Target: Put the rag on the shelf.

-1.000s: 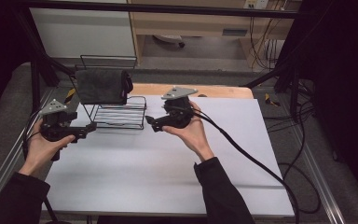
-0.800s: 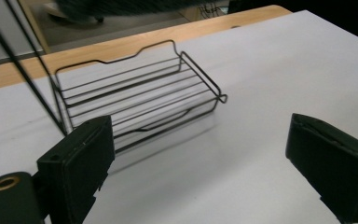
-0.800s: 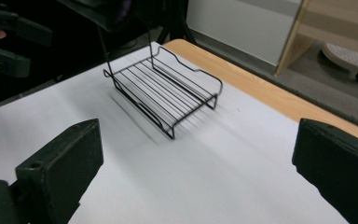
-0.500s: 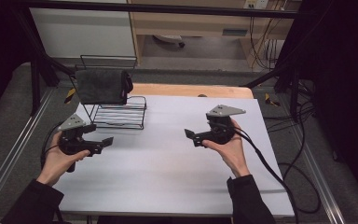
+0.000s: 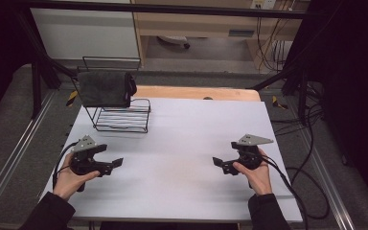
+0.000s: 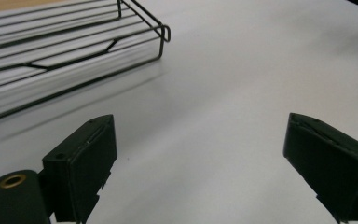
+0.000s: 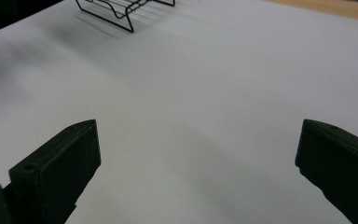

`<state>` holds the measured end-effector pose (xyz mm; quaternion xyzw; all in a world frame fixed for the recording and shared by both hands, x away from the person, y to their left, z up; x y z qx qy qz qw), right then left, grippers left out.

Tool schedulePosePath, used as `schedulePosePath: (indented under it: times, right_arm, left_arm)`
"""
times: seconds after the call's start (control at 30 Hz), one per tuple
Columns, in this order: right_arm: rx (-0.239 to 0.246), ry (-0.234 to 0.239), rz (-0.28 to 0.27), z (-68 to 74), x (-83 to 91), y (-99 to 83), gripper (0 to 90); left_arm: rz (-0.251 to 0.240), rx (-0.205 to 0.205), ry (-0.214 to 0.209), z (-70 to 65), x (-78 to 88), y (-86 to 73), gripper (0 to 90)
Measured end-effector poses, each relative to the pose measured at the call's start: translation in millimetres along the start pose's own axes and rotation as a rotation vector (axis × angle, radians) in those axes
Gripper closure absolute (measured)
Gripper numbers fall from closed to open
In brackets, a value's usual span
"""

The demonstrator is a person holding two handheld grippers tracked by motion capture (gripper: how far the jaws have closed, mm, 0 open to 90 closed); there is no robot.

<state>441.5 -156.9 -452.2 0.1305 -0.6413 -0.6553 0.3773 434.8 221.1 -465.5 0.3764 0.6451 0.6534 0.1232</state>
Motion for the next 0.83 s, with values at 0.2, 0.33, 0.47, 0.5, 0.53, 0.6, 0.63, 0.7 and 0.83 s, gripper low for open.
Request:
schedulePosePath:
  times: [0.2, 0.33, 0.47, 0.5, 0.53, 0.6, 0.63, 0.7, 0.83]
  right_arm:
    - [-0.020, -0.020, 0.029, -14.1, 13.3, -29.3, 0.8]
    - [-0.038, -0.027, 0.025, -20.6, 21.9, -41.6, 0.8]
    - [-0.046, -0.025, 0.023, -25.0, 29.3, -52.2, 0.8]
    - [-0.044, -0.027, 0.026, -25.7, 30.6, -54.4, 0.8]
    - [-0.040, -0.031, 0.033, -26.5, 32.2, -56.3, 0.8]
    - [-0.040, -0.029, 0.032, -27.1, 34.4, -57.2, 0.8]
    - [-0.044, -0.029, 0.026, -27.0, 34.7, -56.9, 0.8]
    - [-0.047, -0.029, 0.030, -26.6, 35.1, -57.5, 0.8]
    - [-0.037, -0.025, 0.042, -25.8, 34.2, -59.9, 0.8]
  left_arm:
    - [0.024, -0.019, 0.003, 2.9, -0.5, -15.4, 9.9]
    - [0.027, -0.023, -0.007, 2.9, 1.5, -21.5, 9.9]
    - [0.033, -0.024, -0.009, 3.7, 3.9, -29.5, 9.9]
    - [0.038, -0.029, -0.009, 4.2, 4.5, -32.1, 9.9]
    - [0.043, -0.026, -0.009, 4.3, 4.9, -34.5, 9.9]
    - [0.052, -0.031, -0.005, 5.3, 5.4, -38.0, 9.9]
    - [0.054, -0.035, -0.004, 5.5, 5.3, -38.8, 9.9]
    - [0.054, -0.038, -0.004, 5.1, 5.3, -38.8, 9.9]
    - [0.054, -0.036, -0.004, 5.2, 5.2, -39.4, 9.9]
Point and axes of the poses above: each handheld gripper's, and its own axes: x roughly backward along the jaws, y roughly out of its top, z roughly to its left, the point moved 10 cm from there along -x, roughly forward along the jaws, and after that the axes turned 14 degrees about -z, right-handed, at the moved point
